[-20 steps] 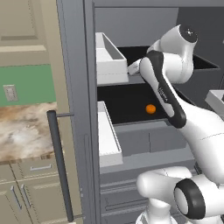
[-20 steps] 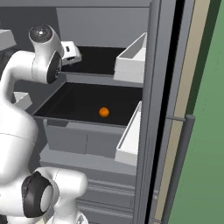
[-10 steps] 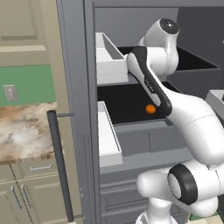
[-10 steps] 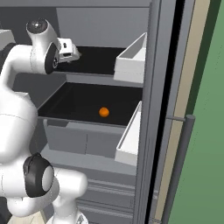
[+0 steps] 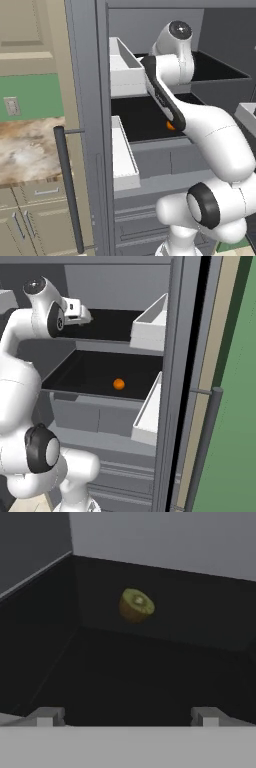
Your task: Retrieve the kiwi and tangerine from the fridge and place them into the bowl on the dining table.
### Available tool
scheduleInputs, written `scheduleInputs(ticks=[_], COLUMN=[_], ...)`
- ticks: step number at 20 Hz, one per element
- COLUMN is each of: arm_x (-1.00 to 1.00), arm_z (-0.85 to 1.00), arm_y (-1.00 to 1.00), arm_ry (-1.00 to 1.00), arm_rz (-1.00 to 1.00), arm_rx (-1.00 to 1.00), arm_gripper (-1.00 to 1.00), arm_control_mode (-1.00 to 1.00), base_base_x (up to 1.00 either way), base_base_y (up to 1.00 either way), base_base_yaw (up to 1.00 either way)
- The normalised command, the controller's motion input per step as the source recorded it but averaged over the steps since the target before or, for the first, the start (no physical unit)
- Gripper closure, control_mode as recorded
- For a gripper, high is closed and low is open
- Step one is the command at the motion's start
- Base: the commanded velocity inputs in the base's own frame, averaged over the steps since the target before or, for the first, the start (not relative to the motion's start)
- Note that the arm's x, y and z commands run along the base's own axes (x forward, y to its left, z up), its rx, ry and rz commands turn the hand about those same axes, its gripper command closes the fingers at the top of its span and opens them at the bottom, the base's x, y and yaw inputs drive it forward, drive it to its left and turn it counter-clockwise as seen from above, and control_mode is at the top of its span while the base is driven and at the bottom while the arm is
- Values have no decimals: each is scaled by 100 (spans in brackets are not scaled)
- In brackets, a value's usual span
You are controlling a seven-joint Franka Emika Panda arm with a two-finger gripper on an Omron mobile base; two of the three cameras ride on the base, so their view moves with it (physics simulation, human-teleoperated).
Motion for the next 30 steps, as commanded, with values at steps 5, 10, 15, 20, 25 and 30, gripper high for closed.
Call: scheduleInputs(ticks=[5,10,15,20,25,30], arm_x=[31,27,35,35,40,37], arm_z=[0,0,0,-1,-1,-11], arm_y=[-2,-12,-5,2,5,18], arm_ry=[0,0,0,0,0,0], arm_rz=[-3,0,0,0,0,0], arm_rx=[11,15,8,0,0,0], arm_gripper=[-100,-100,-100,-100,-100,-100], arm_control_mode=[-100,-100,-100,-100,-100,-100], base_base_x=[0,0,0,0,0,0], base_base_y=[0,0,0,0,0,0], base_base_yaw=[0,0,0,0,0,0])
